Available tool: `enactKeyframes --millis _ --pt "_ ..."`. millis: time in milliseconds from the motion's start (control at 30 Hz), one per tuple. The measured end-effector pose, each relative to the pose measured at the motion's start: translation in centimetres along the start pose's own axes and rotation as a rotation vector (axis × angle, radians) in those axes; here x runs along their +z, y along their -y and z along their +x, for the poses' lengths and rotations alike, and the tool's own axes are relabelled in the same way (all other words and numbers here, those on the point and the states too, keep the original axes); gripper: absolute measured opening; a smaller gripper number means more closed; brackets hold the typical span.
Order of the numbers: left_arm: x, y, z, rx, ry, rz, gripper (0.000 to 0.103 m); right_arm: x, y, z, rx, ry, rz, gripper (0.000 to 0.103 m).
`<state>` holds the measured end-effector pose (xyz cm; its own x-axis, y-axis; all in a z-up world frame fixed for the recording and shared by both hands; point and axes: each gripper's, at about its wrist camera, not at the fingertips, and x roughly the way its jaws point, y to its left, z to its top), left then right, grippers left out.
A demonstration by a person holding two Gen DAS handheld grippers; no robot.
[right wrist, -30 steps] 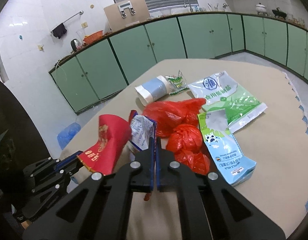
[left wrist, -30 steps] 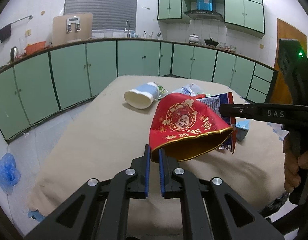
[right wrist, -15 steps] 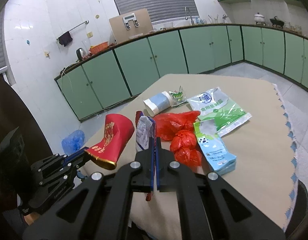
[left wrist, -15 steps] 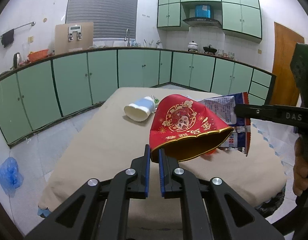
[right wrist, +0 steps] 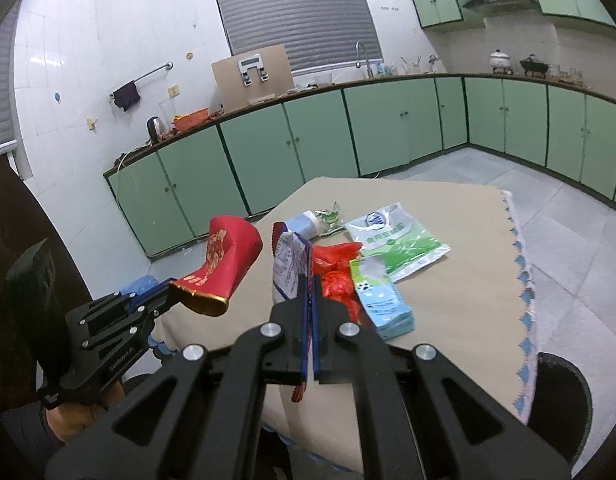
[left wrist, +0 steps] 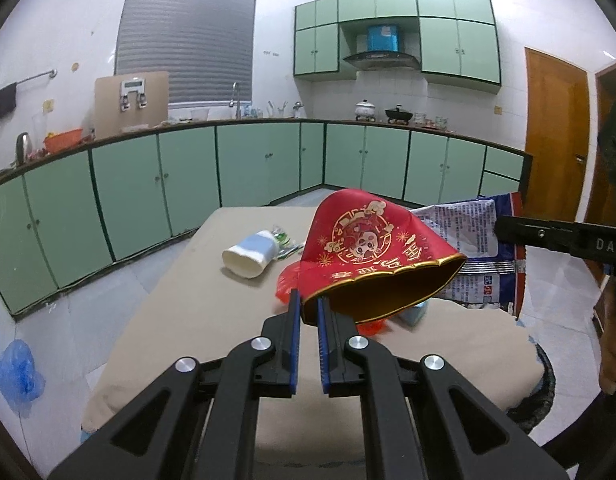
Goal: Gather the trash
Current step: 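Carry the red packet and snack bag over the black bin and release both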
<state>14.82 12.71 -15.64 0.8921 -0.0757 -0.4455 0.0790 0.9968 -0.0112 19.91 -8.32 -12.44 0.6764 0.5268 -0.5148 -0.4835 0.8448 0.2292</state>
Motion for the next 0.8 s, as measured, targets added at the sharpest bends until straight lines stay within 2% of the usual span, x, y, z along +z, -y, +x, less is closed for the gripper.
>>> enactKeyframes --millis 200,333,567,700,800 --pt "1.0 3.7 0.5 -0.064 0.003 0.044 0.008 -0.8 2.5 -3.8 -0.069 0.029 0.013 0.000" --pt "1.5 8.1 1.9 -0.149 -0.010 0.097 0.008 -2.0 5.7 -6.6 -0.153 0.035 0.035 0.000" --pt "2.0 18.3 5.9 -0.347 -0.069 0.208 0.008 -6.1 14.6 -11.5 -0.334 0.017 0.183 0.000" --pt "1.3 23.5 8.7 -0.421 -0.123 0.259 0.008 -9.2 19.8 -13.1 -0.436 -0.005 0.283 0.000" --pt "0.2 27.2 11.4 -0.462 -0.187 0.292 0.008 -11.2 22.4 -13.1 -0.479 -0.028 0.339 0.000"
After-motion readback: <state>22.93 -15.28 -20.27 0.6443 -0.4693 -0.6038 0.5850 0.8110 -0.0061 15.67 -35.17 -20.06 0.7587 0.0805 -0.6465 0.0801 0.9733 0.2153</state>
